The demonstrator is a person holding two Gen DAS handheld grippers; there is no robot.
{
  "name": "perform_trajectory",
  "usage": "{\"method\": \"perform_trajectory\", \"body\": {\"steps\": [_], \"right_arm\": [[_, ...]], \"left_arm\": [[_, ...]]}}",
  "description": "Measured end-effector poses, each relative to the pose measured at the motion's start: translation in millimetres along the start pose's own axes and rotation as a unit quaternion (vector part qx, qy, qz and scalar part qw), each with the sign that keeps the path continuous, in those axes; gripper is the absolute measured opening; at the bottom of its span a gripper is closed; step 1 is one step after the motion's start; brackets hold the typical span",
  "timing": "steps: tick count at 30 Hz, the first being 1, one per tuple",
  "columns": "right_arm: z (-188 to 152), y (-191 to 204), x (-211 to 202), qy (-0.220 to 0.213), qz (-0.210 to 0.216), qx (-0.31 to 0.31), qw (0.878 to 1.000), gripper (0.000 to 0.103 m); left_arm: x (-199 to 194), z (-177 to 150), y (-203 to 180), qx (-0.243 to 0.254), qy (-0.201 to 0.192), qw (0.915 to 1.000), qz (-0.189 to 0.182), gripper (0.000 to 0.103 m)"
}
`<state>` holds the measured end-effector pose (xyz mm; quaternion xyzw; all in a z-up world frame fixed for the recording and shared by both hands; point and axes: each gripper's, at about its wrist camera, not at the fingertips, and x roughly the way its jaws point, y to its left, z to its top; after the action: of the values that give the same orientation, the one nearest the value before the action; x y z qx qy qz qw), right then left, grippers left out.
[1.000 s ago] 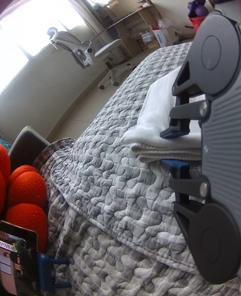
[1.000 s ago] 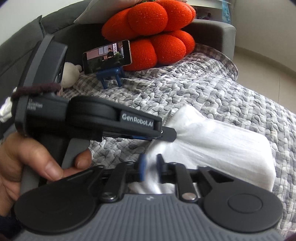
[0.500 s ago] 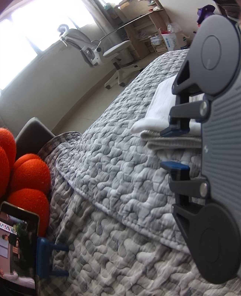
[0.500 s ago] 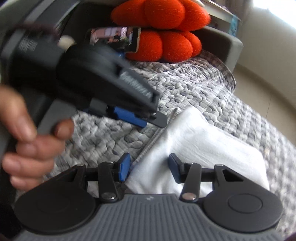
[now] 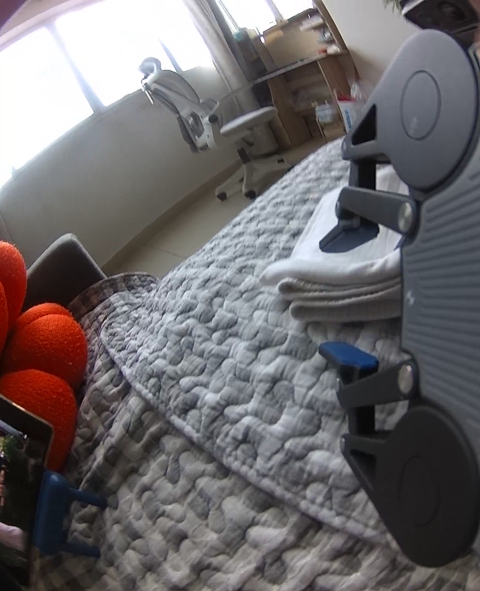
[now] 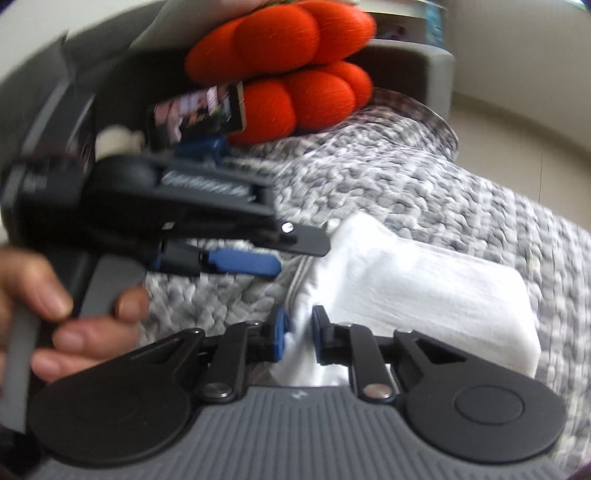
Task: Fold clothes
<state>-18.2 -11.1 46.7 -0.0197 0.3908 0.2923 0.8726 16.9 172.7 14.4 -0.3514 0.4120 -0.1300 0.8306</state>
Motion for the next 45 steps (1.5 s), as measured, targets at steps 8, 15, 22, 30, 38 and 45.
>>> {"method": "perform_trajectory", "body": {"steps": [8,15,22,30,38,45], "right_arm": [[2,3,-4,-0.008,0.003,0.011,1.000,0.008],[0,4,-1,0.002,0.003,0.001,1.000,0.009],[-2,5,0,0.010,0.015,-0.006,1.000,0.017],[-3,9,3,0.019,0.026,-0.010,0.999,0.022],[-3,7,2,0.018,0.035,-0.003,0.999,0.030],[0,-11,-7,0.010,0.034,0.027,0.999,0.030]], "left_arm": [[13,-6,-11,0.012,0.017,0.9998,-0.001,0.059],[19,-7,-17,0.035,0.013,0.9992,0.011,0.056],[22,-6,-19,0.051,0.015,0.9984,0.017,0.045],[24,-8,-20,0.062,0.018,0.9977,0.020,0.045],[25,-9,-20,0.068,0.017,0.9971,0.028,0.023],[25,-10,-22,0.079,0.015,0.9961,0.038,0.021]]}}
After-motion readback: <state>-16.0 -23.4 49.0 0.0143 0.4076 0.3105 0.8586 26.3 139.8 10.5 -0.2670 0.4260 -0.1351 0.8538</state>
